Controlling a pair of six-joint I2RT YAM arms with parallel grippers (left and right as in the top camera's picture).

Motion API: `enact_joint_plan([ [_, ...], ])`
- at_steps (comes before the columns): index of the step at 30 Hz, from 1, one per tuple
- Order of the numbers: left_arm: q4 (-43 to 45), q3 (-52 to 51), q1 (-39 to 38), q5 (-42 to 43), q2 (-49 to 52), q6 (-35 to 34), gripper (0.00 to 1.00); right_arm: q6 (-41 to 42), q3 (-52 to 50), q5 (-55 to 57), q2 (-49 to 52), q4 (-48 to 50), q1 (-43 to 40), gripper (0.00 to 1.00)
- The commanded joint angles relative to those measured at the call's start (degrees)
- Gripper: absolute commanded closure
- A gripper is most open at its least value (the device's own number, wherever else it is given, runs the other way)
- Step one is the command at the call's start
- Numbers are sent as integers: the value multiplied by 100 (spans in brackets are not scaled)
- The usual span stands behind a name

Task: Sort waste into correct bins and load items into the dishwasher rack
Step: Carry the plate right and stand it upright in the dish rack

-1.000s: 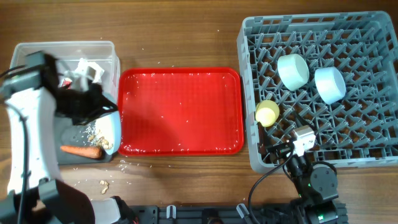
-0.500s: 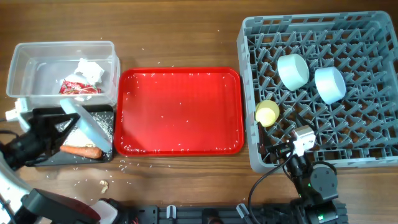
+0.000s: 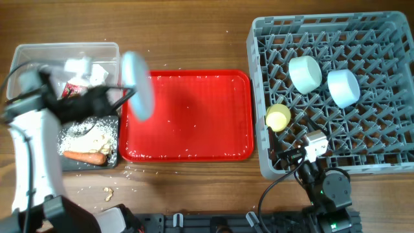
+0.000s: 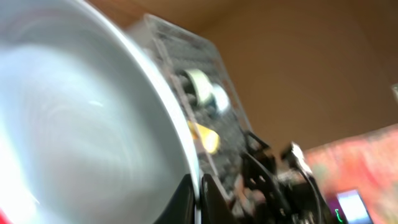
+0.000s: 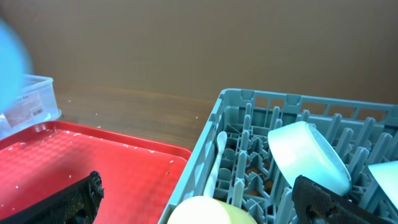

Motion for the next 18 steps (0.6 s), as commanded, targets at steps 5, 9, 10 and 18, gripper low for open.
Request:
enact_joint_plan([
  [5,6686,57,-3320,-1792,214,-6802,96,-57,-4,-76,-35,13,-17,0],
  [9,9162,57,-4730,-3884,918,-8915,96,-57,-4,-76,-35,13,-17,0],
  [10,9484,57,-4994,-4271,1161,-9197,96,-57,-4,-76,-35,15,-17,0],
  [18,10815,57,-5521,-4588,2699,-10616,96,-57,-4,-76,-35,15,-17,0],
])
